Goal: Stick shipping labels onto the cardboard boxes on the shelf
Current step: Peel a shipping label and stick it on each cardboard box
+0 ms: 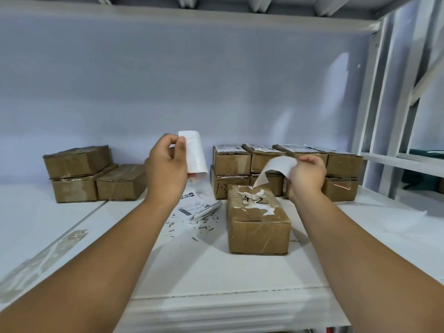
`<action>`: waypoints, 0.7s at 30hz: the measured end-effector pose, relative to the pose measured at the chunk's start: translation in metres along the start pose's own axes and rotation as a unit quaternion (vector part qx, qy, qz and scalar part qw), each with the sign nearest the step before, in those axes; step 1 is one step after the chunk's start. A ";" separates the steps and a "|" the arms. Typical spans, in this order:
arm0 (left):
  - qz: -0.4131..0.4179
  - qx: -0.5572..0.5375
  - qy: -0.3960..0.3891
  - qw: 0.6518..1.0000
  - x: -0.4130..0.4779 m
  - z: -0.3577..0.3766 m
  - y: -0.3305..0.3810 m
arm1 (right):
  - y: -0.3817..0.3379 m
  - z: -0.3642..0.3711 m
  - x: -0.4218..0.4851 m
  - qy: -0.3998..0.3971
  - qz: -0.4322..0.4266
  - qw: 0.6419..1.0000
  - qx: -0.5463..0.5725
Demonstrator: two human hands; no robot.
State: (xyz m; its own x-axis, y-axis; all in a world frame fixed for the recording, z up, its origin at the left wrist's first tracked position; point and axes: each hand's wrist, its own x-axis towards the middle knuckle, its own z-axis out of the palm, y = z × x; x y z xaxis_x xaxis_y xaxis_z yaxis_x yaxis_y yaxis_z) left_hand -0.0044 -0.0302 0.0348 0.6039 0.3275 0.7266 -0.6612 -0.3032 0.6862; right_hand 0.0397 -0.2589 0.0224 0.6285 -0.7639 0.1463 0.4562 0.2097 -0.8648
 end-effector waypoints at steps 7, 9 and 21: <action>0.077 0.067 -0.005 0.995 -0.013 0.012 0.025 | -0.010 -0.005 -0.013 -0.081 0.013 0.997 0.011; 0.071 0.066 -0.018 0.995 -0.014 0.021 0.032 | -0.016 -0.010 -0.014 -0.075 0.009 0.997 0.025; 0.108 0.095 -0.186 0.972 -0.036 0.086 0.061 | -0.054 -0.081 0.018 -0.084 -0.024 0.995 -0.056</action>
State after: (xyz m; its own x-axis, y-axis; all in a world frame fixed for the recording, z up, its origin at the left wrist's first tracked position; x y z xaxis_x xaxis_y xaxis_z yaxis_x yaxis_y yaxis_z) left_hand -0.0283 -0.1377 0.0535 0.6019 -0.0973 0.7926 -0.7184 -0.4995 0.4841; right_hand -0.0248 -0.3330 0.0327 0.7086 -0.6569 0.2577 0.4201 0.0993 -0.9020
